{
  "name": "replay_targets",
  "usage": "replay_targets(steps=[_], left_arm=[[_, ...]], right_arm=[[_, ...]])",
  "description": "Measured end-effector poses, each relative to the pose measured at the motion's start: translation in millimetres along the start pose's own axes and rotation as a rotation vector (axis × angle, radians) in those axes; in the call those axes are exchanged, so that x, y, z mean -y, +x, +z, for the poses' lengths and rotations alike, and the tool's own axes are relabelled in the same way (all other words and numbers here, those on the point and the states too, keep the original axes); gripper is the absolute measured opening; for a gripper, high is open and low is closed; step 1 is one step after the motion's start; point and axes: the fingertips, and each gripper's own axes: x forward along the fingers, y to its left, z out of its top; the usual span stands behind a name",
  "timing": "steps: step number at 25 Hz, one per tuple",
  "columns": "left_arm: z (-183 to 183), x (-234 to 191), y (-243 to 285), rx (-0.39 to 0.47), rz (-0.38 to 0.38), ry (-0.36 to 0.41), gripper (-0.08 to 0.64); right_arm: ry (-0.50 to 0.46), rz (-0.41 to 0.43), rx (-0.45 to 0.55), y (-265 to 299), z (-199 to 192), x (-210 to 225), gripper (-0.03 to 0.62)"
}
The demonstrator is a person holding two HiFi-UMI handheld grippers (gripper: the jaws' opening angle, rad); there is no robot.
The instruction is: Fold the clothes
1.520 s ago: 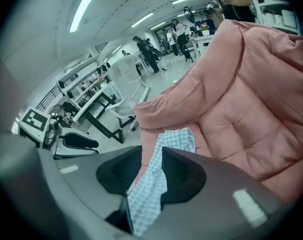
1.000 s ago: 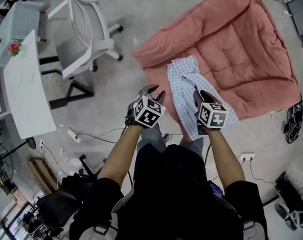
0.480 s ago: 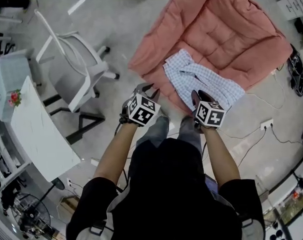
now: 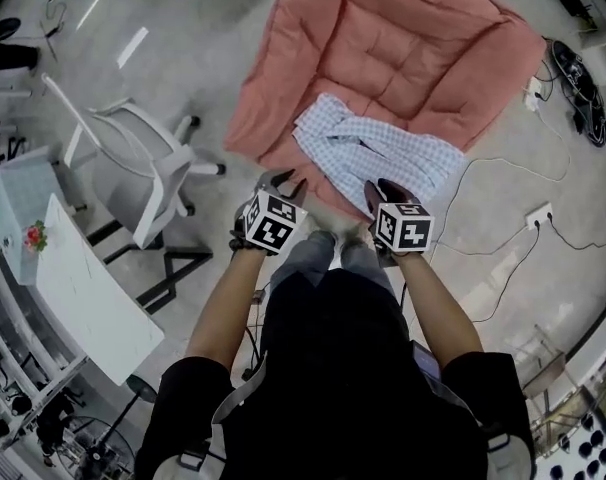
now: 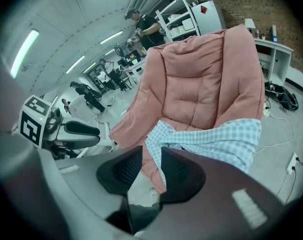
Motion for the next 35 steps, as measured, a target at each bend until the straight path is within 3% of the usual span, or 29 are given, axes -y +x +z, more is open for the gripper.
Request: replay_targets(steps=[5, 10, 17, 21, 24, 29, 35], left_arm=[[17.4, 12.8, 5.5, 0.008, 0.021, 0.021, 0.124], [22.3, -5.7, 20.5, -0.007, 0.011, 0.058, 0.124], [27.0, -68.9, 48.0, -0.019, -0.098, 0.196, 0.124], [25.9, -109.5, 54.8, -0.031, -0.158, 0.278, 0.126], [20.1, -132.9, 61.3, -0.028, -0.19, 0.277, 0.124], [7.6, -143.3, 69.9, -0.031, -0.229, 0.256, 0.124], [-7.9, -146.5, 90.4, -0.036, -0.254, 0.2, 0.124]], right_arm=[[0.007, 0.0, 0.018, -18.0, 3.8, 26.1, 0.124], [0.011, -0.036, 0.035, -9.3, 14.5, 39.2, 0.124], [0.119, -0.129, 0.036, 52.3, 23.7, 8.8, 0.124], [0.106, -0.163, 0.006, 100.9, 32.4, -18.1, 0.124], [-0.004, -0.183, -0.019, 133.3, 39.6, -32.9, 0.124], [-0.313, -0.158, -0.087, 170.8, 37.8, -47.0, 0.141], [-0.598, -0.101, -0.195, 224.3, 11.6, -24.2, 0.159]])
